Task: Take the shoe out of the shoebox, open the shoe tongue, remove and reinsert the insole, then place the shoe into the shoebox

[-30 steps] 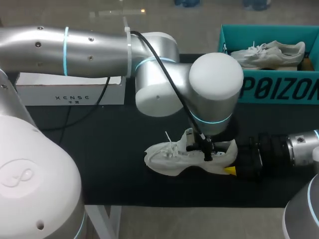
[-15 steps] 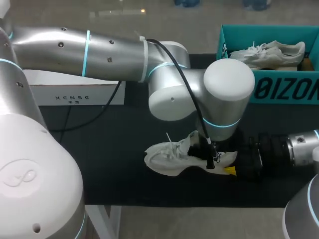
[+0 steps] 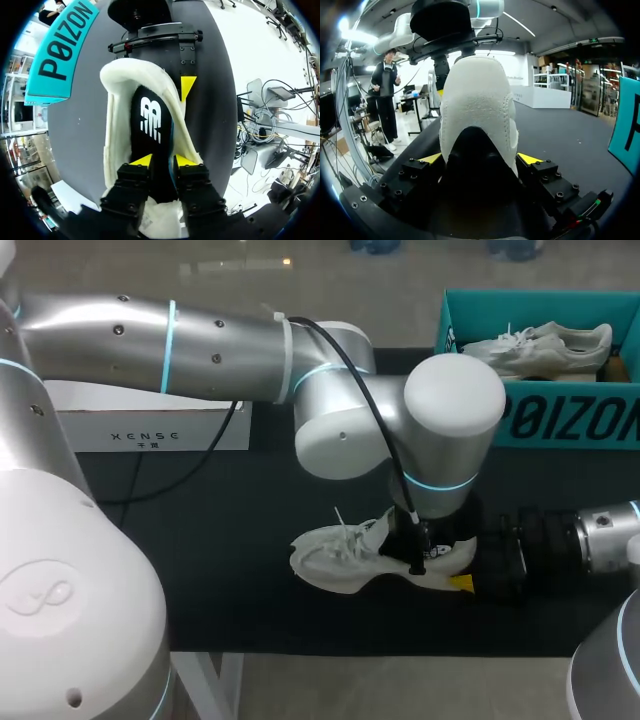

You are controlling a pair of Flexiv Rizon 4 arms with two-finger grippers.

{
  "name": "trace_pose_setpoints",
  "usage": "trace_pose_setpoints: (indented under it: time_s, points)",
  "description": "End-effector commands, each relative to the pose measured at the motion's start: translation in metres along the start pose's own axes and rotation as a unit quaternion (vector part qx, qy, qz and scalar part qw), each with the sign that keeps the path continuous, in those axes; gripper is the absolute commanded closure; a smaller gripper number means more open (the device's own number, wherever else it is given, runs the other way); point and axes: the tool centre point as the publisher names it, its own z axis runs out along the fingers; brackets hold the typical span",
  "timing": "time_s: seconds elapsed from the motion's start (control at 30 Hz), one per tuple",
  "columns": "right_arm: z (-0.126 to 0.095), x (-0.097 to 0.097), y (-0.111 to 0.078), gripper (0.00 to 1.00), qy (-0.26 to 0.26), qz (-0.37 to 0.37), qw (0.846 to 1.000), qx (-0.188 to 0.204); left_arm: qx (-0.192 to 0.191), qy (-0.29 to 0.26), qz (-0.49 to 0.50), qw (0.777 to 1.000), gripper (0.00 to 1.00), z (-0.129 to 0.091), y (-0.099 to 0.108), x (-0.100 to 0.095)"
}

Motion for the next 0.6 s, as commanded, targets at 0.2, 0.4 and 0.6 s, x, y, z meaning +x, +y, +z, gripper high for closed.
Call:
trace_pose_setpoints:
  time_s: [0.2,0.4,0.6]
  points:
    - [0.002,0.000,-0.003,1.00,-0.001,0.001,1.000,0.001,-0.002,0.000,0.005,1.000,0.69,0.005,-0.006,0.000]
    - [0.002,0.000,-0.003,1.00,-0.001,0.001,1.000,0.001,-0.010,0.004,0.011,1.000,0.64,0.016,-0.010,-0.003]
    - [0.002,0.000,-0.003,1.00,-0.001,0.001,1.000,0.001,-0.019,0.008,0.012,1.000,0.65,0.035,-0.014,-0.006]
